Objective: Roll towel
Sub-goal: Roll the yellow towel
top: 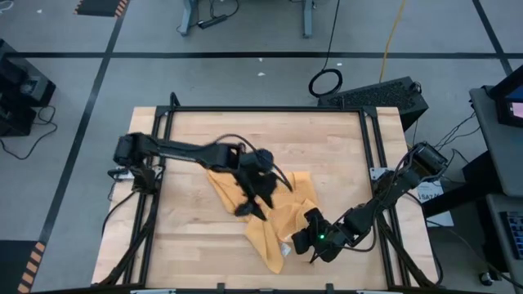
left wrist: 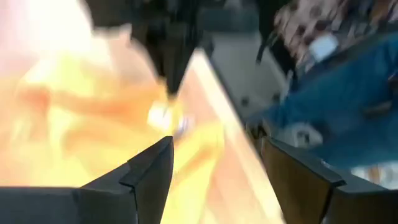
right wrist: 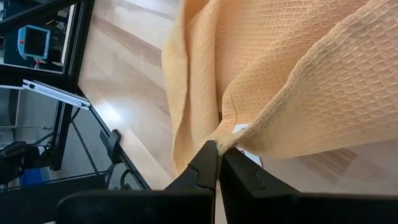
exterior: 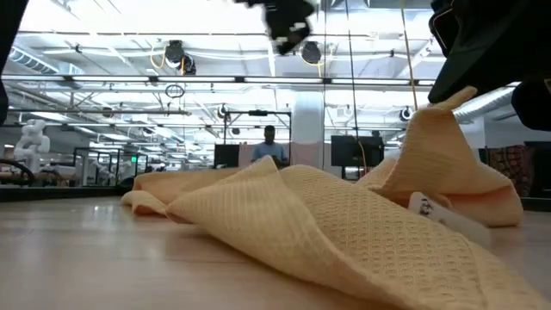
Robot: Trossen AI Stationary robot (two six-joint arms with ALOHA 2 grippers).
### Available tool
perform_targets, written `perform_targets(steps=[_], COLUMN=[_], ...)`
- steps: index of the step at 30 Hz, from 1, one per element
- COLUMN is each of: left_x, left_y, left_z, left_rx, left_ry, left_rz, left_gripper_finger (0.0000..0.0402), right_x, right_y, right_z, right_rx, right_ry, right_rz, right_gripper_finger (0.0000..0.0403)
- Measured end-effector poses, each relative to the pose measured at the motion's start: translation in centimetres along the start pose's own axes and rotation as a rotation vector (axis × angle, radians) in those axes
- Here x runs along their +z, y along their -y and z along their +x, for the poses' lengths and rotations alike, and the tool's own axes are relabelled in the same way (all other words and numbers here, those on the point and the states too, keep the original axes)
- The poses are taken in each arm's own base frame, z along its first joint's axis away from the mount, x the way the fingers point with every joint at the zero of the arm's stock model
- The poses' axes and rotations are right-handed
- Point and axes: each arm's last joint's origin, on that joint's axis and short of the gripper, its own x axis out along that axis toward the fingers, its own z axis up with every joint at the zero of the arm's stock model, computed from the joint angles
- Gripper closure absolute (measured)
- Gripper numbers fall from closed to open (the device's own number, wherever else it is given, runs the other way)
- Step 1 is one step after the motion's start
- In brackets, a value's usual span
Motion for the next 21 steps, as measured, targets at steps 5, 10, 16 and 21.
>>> perform_targets(steps=[5,10,16,21], left_x=[-2.6,-5.5,-6.8,-6.5], left_y=[0.9,1.7,4.7,8.5], left_z=[-2.1,0.2,4.2,7.1], left_rx=[0.060,0.049,-0.035,0.016], left_ry=[-0.198,-0.280,-0.244,-0.126], left_rz=[0.002,0.026,0.198,0.514], left_gripper_finger=[0.0170,0.0179,0.0138,0.0097], right_x=[0.0,0.0,-0.2,-0.2], right_y=[0.0,0.0,0.1,0.1], right_z=[0.0,0.0,0.0,0.0], right_rx=[-0.001,-0.003,-0.013,-0.016], right_ry=[-0.002,-0.005,-0.060,-0.079], right_rz=[0.007,0.019,0.023,0.027], right_gripper_finger=[0.0401,0.0401,0.0401,0.0401])
